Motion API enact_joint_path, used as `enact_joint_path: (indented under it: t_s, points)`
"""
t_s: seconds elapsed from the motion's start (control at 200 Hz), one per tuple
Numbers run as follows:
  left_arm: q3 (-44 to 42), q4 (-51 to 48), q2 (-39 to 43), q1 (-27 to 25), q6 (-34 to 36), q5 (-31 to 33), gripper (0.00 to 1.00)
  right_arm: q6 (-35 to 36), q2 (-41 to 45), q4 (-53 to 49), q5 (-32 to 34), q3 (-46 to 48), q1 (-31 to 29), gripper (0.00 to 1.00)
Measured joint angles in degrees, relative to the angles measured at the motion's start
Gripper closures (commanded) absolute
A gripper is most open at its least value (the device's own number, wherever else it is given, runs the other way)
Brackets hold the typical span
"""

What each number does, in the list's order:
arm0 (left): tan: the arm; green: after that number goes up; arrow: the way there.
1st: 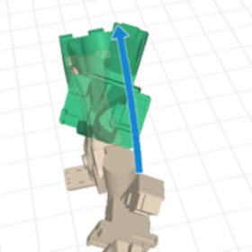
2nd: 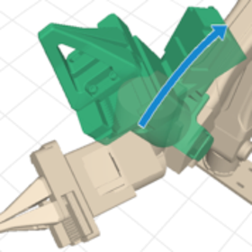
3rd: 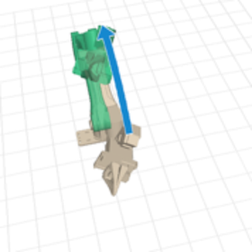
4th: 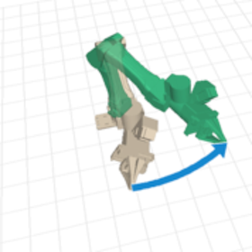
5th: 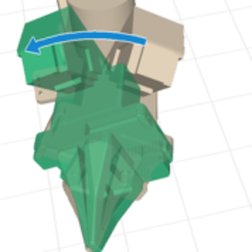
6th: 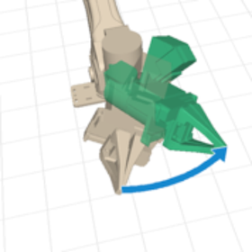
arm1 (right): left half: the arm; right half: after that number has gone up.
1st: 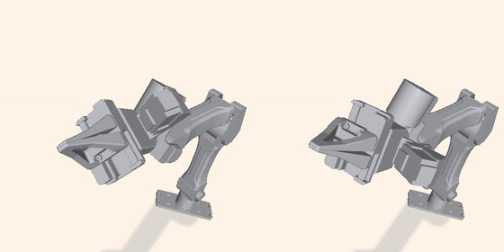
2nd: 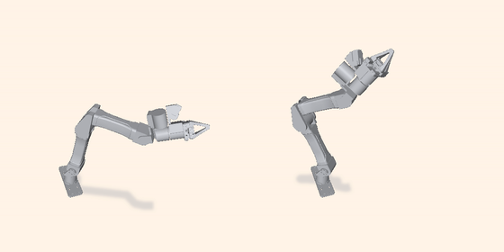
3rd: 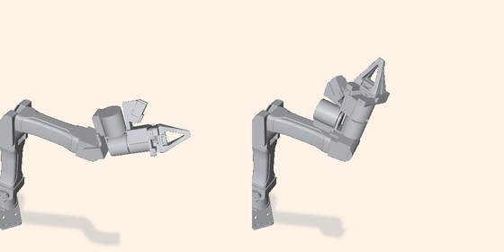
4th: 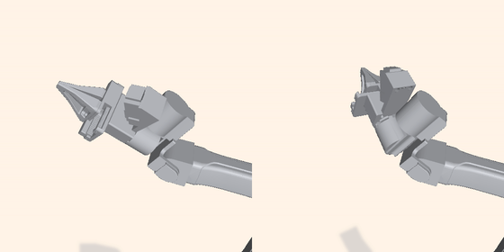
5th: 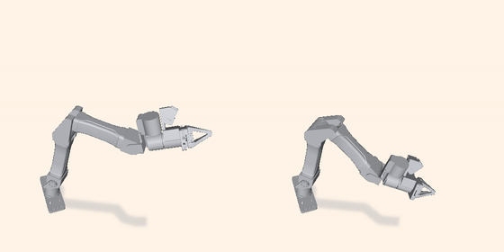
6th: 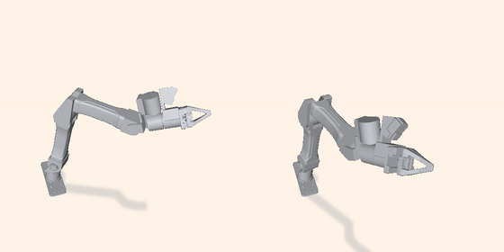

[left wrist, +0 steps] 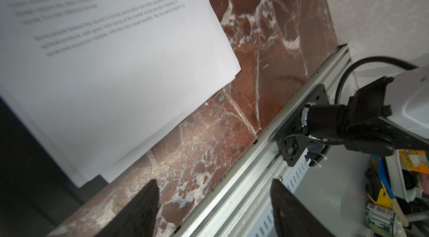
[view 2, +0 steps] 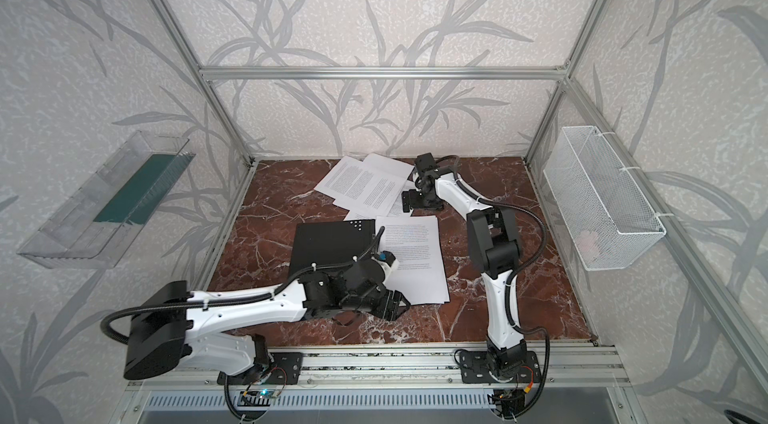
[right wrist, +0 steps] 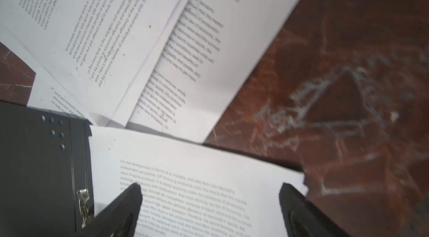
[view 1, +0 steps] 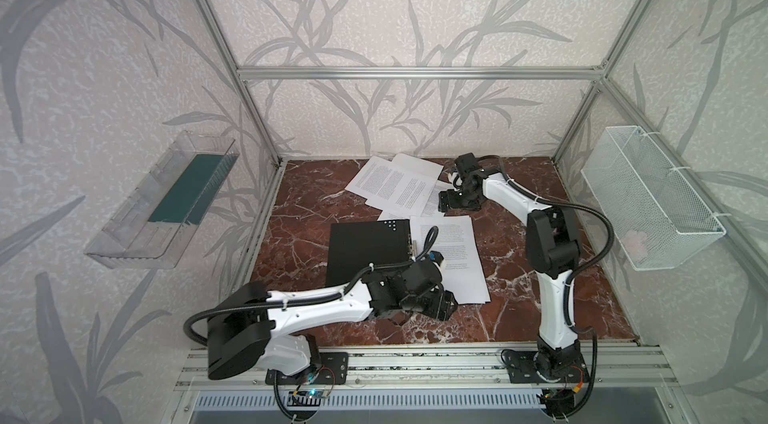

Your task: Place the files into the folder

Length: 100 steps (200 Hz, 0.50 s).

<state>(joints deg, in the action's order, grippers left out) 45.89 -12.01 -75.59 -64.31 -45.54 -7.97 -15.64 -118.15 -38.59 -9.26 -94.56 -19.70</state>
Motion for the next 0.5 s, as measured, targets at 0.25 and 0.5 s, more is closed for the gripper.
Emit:
enact_joint_path:
  t_s: [0.25, 0.5]
  points:
    - [-7.74, -1.79, 7.19, 12.24, 0.35, 1.18, 0.08, -6.45, 27.45, 14.25, -1.44, 35.6, 1.92, 0.0]
    - [-8.13, -2.1, 2.4, 18.01, 2.6, 0.35, 0.06, -11.21, 44.17, 19.8, -1.84, 56.08, 1.81, 0.0]
